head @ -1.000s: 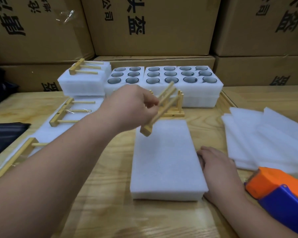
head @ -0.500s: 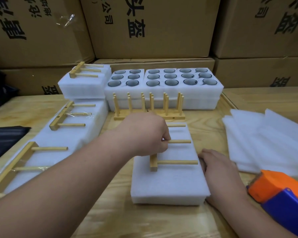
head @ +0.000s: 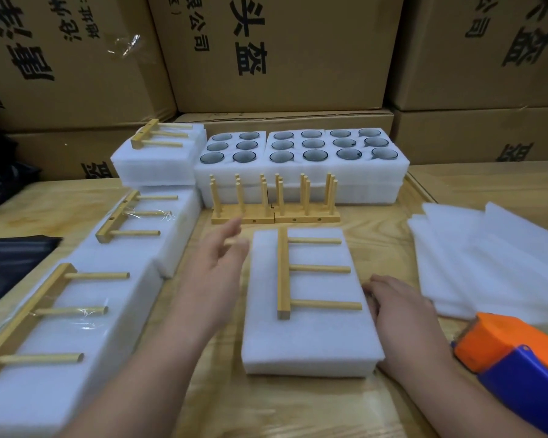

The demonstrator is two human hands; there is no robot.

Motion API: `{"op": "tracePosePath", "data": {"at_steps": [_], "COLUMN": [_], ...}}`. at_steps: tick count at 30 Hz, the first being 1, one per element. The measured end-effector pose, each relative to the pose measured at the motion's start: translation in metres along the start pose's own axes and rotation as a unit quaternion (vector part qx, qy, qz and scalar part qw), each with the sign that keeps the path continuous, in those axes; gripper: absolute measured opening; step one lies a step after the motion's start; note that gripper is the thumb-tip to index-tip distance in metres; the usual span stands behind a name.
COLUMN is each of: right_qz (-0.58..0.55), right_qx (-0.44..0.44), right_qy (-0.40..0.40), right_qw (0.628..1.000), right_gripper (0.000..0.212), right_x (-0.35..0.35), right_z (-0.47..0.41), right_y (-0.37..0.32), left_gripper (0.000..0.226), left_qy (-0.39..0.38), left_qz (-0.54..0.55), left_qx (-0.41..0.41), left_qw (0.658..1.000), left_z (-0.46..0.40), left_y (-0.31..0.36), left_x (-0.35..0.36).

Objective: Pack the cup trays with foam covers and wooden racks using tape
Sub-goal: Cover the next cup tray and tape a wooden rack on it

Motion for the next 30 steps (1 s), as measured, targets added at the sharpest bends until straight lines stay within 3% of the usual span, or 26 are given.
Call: {"op": "tracePosePath", "data": {"at_steps": [2,4,8,13,19,24,27,30], "right_qz": [-0.022,-0.05,-0.138,-0.161,-0.217,-0.236,-0.242,-0.251], "right_qx": [-0.008,-0.026,-0.059,-0.069,-0.067,-0.047,-0.05,-0.056], "right_qy": [0.016,0.019,-0.014,-0.02,-0.014,-0.018,-0.016,-0.016], "right_qw": [1.0,0.998,0.988,0.984,0.974,0.97,0.969,0.966], "right_gripper": [0.032,0.03,0.028,0.057,0.065,0.052,0.054,0.056], "right_x": [-0.004,-0.008,-0.006,-0.002,0.003,0.008,0.005,0.003], "right_z": [0.001,0.002,0.009,0.004,0.001,-0.001,0.001,0.003], "right_y": [-0.002,-0.007,-0.013,-0.006,0.005,0.011,0.008,0.005], "left_gripper": [0.031,0.033,0.04,0.042,0.035,0.029,0.025,0.022], "left_qy": [0.014,0.012,-0.019,-0.045,-0.015,0.028,0.01,-0.086], "left_qz": [0.147,0.214,0.166,0.168,0.171,0.237,0.067,-0.128], "left_qx": [-0.096,-0.118,-0.051,-0.033,-0.069,-0.155,-0.057,0.089], "left_qw": [0.984,0.97,0.985,0.984,0.983,0.959,0.996,0.984], "left_z": [0.034,0.055,0.055,0.055,0.061,0.06,0.045,0.032], "left_y": [-0.043,-0.058,-0.04,-0.023,-0.04,-0.043,-0.01,0.037], "left_x": [0.007,0.016,0.021,0.025,0.018,0.016,0.005,0.025]}}
Point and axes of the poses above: each hand's wrist, its own z-axis away from the middle knuckle, its own x-axis out of the palm, y = z × x, the point moved 10 cm from there along -z, towards the middle knuckle, and after that the axes turned 5 degrees about x, right-handed, at the moved point
